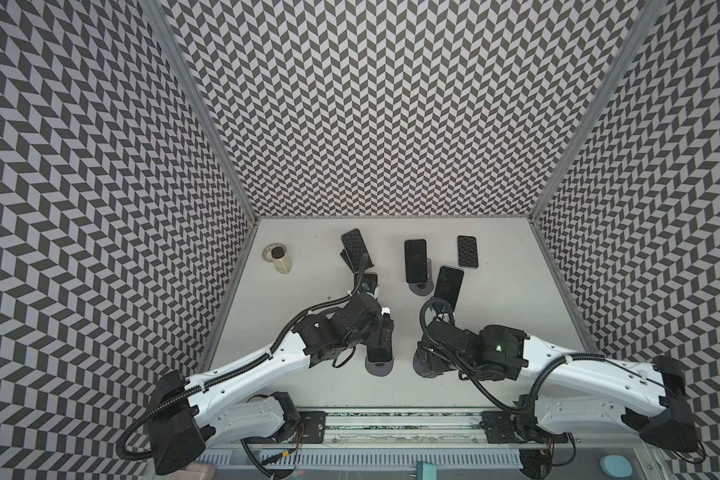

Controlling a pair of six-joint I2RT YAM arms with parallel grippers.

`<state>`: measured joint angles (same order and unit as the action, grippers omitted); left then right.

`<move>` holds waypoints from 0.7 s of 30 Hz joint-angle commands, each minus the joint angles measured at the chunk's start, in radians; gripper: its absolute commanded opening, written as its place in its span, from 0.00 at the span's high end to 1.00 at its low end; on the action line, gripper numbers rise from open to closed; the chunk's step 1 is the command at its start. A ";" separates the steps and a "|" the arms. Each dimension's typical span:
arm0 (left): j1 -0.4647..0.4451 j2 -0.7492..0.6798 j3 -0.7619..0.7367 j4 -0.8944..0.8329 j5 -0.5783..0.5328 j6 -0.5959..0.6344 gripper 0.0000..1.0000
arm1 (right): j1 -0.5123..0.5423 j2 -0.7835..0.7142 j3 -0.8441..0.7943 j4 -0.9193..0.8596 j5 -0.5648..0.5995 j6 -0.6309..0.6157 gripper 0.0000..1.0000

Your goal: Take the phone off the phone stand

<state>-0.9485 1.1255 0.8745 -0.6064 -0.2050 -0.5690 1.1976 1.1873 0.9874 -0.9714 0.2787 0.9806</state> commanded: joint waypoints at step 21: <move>0.007 -0.049 0.016 -0.004 -0.042 0.021 0.03 | -0.007 0.151 -0.097 0.160 0.114 0.028 0.14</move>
<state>-0.9482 1.1030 0.8787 -0.6071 -0.2173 -0.5426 1.1946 1.3228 0.9005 -0.8497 0.3676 1.0031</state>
